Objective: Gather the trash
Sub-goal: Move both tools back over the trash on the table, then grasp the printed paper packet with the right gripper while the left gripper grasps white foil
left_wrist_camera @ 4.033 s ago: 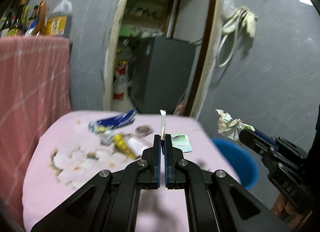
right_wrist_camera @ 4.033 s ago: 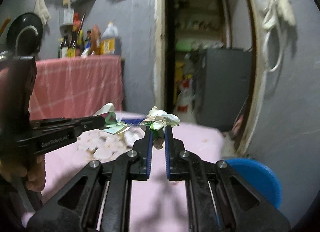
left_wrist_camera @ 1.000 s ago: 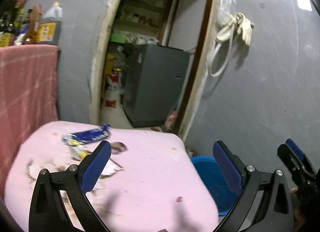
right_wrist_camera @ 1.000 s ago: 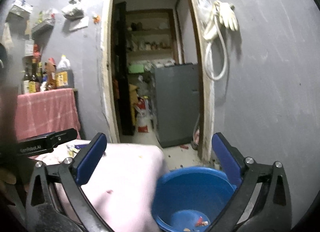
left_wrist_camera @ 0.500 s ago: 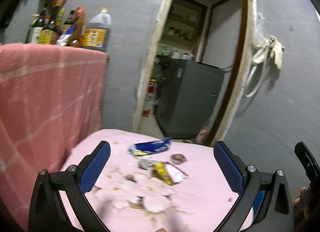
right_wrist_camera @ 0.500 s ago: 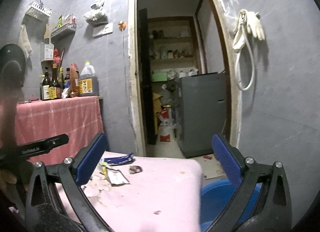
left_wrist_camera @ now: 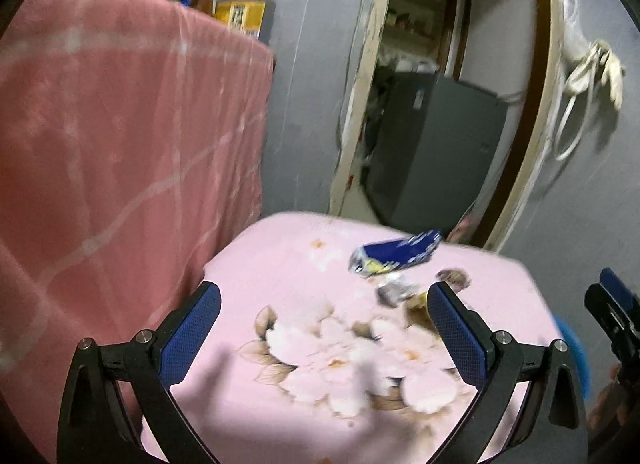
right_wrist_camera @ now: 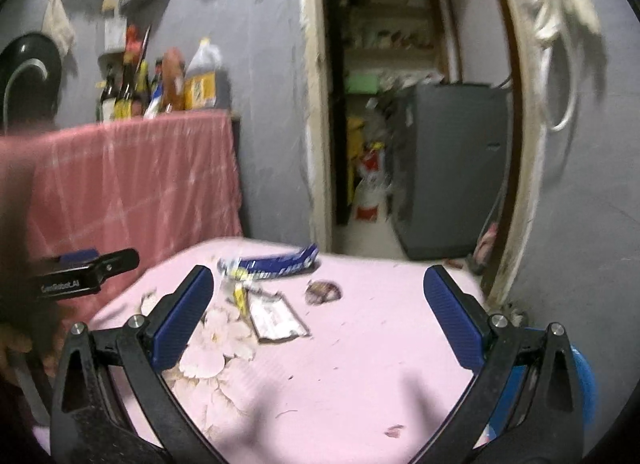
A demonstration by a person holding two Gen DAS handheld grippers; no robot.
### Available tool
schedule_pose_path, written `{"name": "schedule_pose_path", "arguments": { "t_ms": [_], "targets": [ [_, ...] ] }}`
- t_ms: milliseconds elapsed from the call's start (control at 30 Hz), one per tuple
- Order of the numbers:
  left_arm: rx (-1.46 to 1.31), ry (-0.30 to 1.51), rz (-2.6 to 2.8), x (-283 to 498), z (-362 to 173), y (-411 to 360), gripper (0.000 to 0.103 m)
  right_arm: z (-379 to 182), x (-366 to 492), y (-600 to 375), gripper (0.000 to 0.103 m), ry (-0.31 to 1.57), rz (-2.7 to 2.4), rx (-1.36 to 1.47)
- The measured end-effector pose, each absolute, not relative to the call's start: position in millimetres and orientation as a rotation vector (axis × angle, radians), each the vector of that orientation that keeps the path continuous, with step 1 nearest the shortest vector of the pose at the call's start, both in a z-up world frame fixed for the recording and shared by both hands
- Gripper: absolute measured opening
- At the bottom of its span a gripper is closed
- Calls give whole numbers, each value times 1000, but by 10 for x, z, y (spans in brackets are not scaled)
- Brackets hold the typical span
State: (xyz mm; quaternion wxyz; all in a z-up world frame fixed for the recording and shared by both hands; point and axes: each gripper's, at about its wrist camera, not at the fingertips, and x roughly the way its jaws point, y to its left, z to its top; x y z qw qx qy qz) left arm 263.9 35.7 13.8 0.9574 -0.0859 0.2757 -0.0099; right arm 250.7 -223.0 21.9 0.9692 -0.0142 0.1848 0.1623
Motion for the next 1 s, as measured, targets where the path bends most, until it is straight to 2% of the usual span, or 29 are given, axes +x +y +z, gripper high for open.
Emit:
{"name": "schedule_pose_path", "arguments": {
  "t_ms": [267, 400, 500, 600, 700, 767, 867, 1000],
  "targets": [
    [-111, 664, -33, 2935, -128, 363, 101, -206, 3075, -1973, 100, 632, 449, -69],
    [-128, 701, -54, 3074, -203, 391, 100, -395, 3345, -1880, 92, 791, 513, -55],
    [-168, 724, -84, 3152, -238, 421, 98, -458, 3456, -1819, 87, 843, 539, -53],
    [-173, 733, -108, 3175, -225, 410, 93, -466, 3533, -1731, 78, 867, 547, -80],
    [-175, 743, -143, 3207, -212, 365, 84, -485, 3551, -1686, 61, 884, 544, -115],
    [-179, 753, -168, 3232, -216, 333, 76, -495, 3545, -1699, 58, 887, 550, -113],
    [-180, 771, -199, 3281, -245, 271, 69, -476, 3529, -1770, 51, 882, 550, -103],
    [-181, 798, -237, 3340, -301, 186, 63, -455, 3470, -1898, 48, 868, 531, -100]
  ]
}}
